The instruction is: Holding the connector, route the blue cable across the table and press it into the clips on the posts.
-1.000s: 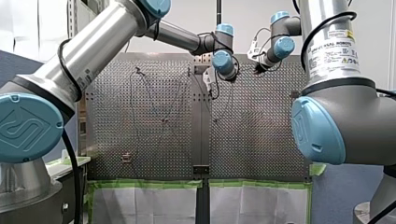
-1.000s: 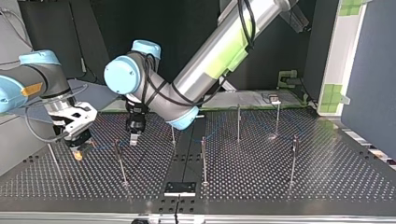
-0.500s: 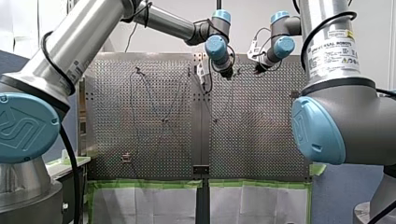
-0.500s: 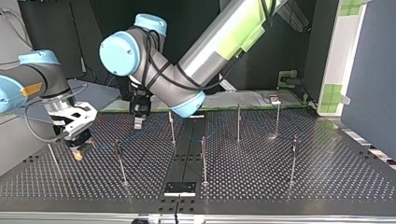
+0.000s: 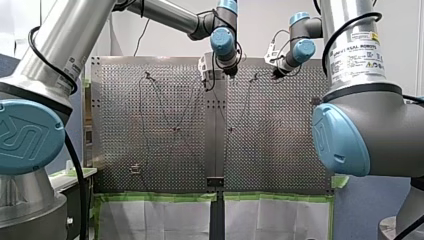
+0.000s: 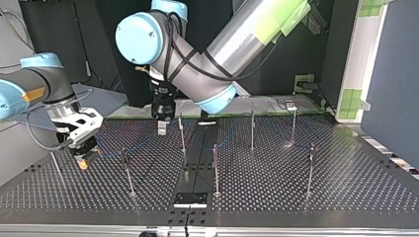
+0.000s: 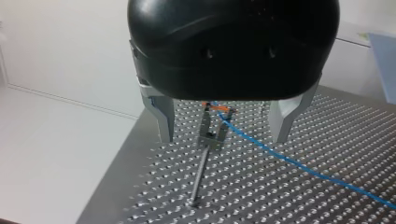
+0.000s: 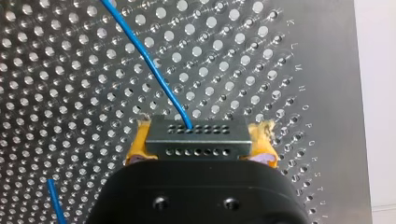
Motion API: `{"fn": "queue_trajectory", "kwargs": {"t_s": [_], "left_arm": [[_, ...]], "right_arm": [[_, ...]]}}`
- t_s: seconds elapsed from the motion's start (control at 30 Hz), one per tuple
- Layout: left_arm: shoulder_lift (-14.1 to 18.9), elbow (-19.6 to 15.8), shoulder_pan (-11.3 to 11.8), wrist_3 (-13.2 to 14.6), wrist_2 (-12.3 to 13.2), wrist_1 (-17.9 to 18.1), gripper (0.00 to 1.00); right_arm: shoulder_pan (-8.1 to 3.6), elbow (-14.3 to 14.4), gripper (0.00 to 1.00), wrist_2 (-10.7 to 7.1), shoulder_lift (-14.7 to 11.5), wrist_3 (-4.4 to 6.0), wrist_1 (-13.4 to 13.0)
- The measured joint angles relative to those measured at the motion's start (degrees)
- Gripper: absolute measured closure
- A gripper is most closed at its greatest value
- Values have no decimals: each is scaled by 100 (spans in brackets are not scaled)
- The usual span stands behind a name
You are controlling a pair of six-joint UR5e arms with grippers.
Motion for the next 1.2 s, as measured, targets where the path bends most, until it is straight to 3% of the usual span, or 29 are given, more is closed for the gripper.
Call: {"fn": "queue_trajectory", "kwargs": {"t_s": [0.23, 0.67, 1.0, 1.2], "left_arm": [[364, -364, -20, -57, 99, 363, 0], [1010, -1008, -98, -664, 201, 1011, 0], [1487, -1523, -43, -1152, 36, 1526, 0], [1539, -1816, -37, -1191, -23, 1816, 0]], "right_arm": [[19, -1, 100, 2, 1, -2, -3], [54, 0, 100, 0, 2, -2, 9], [82, 2, 100, 0, 3, -2, 10], [84, 2, 100, 2, 5, -2, 10]]}}
